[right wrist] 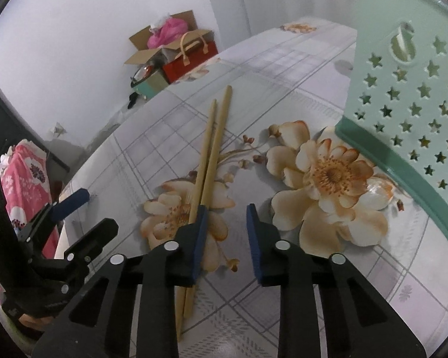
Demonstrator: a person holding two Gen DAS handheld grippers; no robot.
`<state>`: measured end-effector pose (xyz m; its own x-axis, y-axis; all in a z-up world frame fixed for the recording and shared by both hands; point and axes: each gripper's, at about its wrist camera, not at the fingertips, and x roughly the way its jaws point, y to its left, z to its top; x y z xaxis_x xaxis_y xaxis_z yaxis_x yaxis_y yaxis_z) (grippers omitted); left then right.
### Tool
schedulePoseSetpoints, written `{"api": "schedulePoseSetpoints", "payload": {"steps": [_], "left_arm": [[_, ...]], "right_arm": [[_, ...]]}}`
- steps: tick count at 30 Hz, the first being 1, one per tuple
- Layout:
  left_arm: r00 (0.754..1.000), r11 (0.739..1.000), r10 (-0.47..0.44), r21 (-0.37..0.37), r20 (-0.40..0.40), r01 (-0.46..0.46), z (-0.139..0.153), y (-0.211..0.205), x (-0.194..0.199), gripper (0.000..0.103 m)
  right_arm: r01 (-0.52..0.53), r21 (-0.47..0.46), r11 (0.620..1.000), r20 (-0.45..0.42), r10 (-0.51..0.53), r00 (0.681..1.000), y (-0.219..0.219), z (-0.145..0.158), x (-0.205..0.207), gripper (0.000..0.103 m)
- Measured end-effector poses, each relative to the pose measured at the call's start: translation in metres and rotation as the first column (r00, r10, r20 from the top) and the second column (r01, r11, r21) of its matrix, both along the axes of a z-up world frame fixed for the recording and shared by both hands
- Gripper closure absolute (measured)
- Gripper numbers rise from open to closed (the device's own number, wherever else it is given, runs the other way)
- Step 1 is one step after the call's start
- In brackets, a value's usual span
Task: Organize utensils
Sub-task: 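Move both open grippers down to the last loose wooden chopsticks, then grasp one chopstick with the right gripper while the left grasps the other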
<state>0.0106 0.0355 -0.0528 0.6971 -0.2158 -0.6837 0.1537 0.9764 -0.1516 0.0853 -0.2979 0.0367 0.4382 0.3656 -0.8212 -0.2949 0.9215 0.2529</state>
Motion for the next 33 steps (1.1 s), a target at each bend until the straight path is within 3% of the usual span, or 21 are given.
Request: {"api": "schedulePoseSetpoints", "payload": {"steps": [14,17,23,30,33], "left_arm": [[1.0,1.0,0.0,0.015,0.001,0.0,0.0,-0.002,-0.001,0.013],[1.0,1.0,-0.002,0.016,0.001,0.002,0.001,-0.001,-0.001,0.012],[1.0,1.0,-0.002,0.017,0.002,0.002,0.0,-0.001,-0.002,0.012],[1.0,1.0,0.0,0.019,0.009,0.0,0.003,0.0,-0.001,0.012],[0.998,0.998,-0.054,-0.02,0.029,0.055,0.009,-0.005,0.0,0.012]], "right_arm": [[-0.067,-0.005,0.998,0.041,0.067,0.997,0.014,0.006,0.002,0.085],[-0.077,-0.031,0.997,0.035,0.078,0.996,0.018,0.0,0.004,0.09],[-0.078,-0.047,0.996,0.041,0.08,0.996,0.02,-0.002,0.004,0.097],[-0.067,-0.106,0.992,0.065,0.074,0.995,0.023,-0.001,0.005,0.098],[-0.036,-0.108,0.993,0.061,0.043,0.997,0.015,-0.002,0.005,0.099]]}}
